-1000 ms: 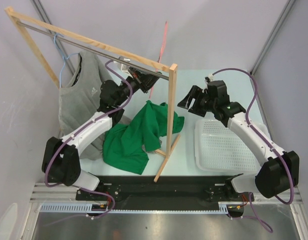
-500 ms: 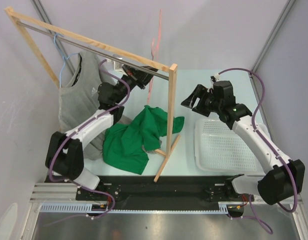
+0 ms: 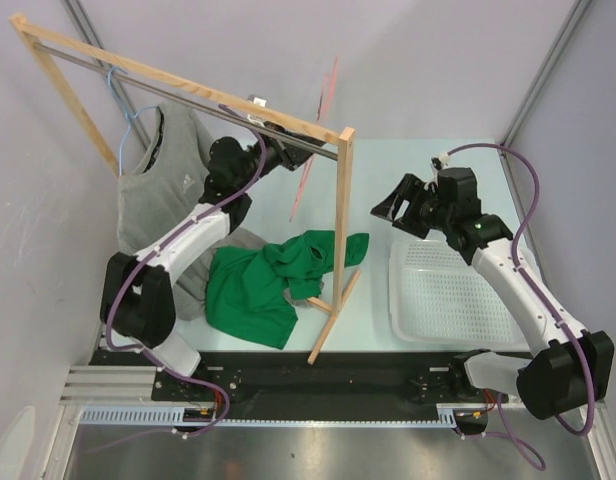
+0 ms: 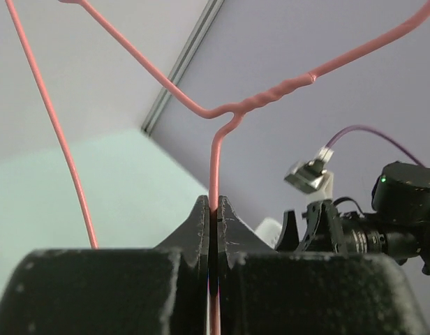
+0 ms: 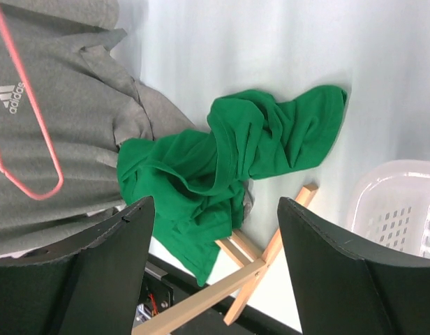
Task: Remove the t-shirt from the hanger
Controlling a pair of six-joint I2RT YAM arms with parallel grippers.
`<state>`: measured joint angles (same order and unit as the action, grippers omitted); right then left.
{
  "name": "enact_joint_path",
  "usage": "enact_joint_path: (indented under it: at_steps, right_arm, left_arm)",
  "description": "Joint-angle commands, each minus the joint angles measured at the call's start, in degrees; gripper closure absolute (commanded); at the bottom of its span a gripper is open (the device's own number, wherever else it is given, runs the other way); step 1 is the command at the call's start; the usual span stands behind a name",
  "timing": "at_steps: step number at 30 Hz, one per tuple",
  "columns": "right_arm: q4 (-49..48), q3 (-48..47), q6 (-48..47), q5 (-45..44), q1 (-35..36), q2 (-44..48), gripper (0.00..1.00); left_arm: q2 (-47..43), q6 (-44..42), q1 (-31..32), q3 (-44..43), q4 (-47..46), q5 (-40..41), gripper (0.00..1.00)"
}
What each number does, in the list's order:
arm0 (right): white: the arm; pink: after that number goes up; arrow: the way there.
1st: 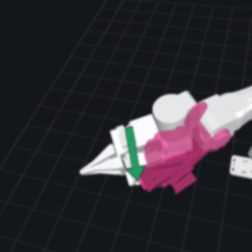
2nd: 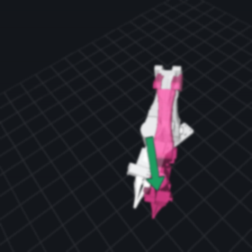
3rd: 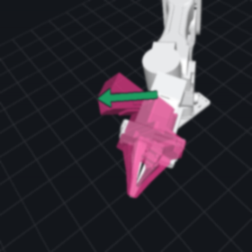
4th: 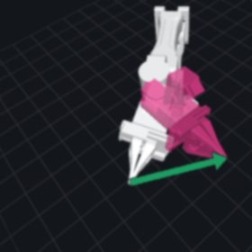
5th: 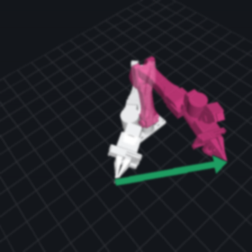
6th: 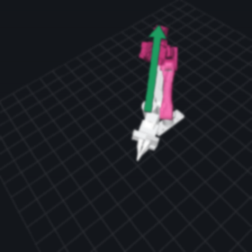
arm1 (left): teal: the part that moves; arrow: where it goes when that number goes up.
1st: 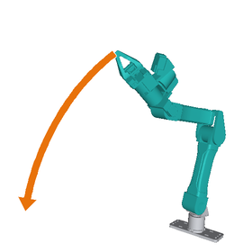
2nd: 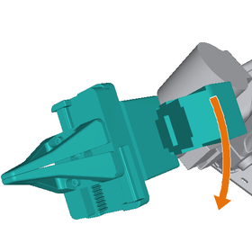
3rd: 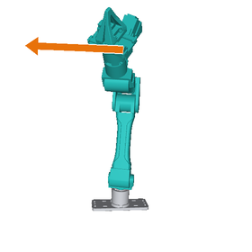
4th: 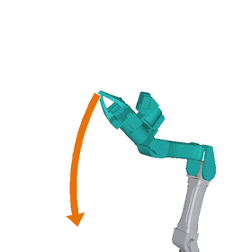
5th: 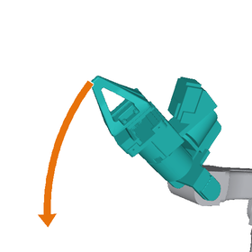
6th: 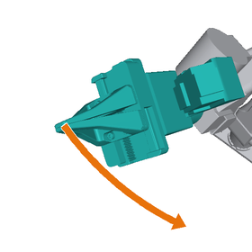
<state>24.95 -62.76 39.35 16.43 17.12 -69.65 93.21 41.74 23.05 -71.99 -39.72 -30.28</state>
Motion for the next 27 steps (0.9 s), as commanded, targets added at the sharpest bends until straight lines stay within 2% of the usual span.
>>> enact_joint_path:
  at_steps: [1,4,8,16,20,21,24,25,27]
  right_arm:
    - [-0.7,0.88,-1.21,1.24,-0.08,3.11,0.24]
    - [-0.52,2.02,-1.39,0.98,-0.43,4.78,0.24]
    - [-1.48,3.7,-0.59,1.32,-0.69,6.63,0.24]
    - [0.63,4.84,-0.6,0.36,-0.69,10.58,0.24]
    - [0.89,4.49,-0.51,-0.69,-0.69,13.04,0.24]
    - [1.24,4.06,-0.24,-0.61,-0.78,13.22,0.24]
    - [1.5,3.35,0.46,-0.25,-0.69,14.53,0.24]
    - [1.51,3.44,0.81,-0.34,-0.78,14.97,0.24]
    - [2.03,3.52,1.16,-0.6,-0.78,16.64,0.24]
  left_arm:
    - [-6.98,0.01,-0.64,2.36,16.52,-1.7,1.0]
    - [-13.65,1.59,-0.72,10.88,14.95,-2.32,1.0]
    - [-26.72,-0.95,-0.81,19.22,20.55,0.13,1.0]
    - [-47.84,-2.8,-0.81,27.77,31.89,4.88,1.0]
    - [-54.35,-2.27,-0.81,30.58,34.01,2.52,1.0]
    - [-55.32,-2.19,-0.81,30.85,33.32,1.29,1.0]
    - [-59.1,0.53,-0.81,33.74,23.15,-4.68,1.0]
    - [-59.89,2.45,-0.81,34.54,16.68,-5.83,1.0]
    - [-60.78,3.79,-0.81,35.51,11.54,-8.29,1.0]
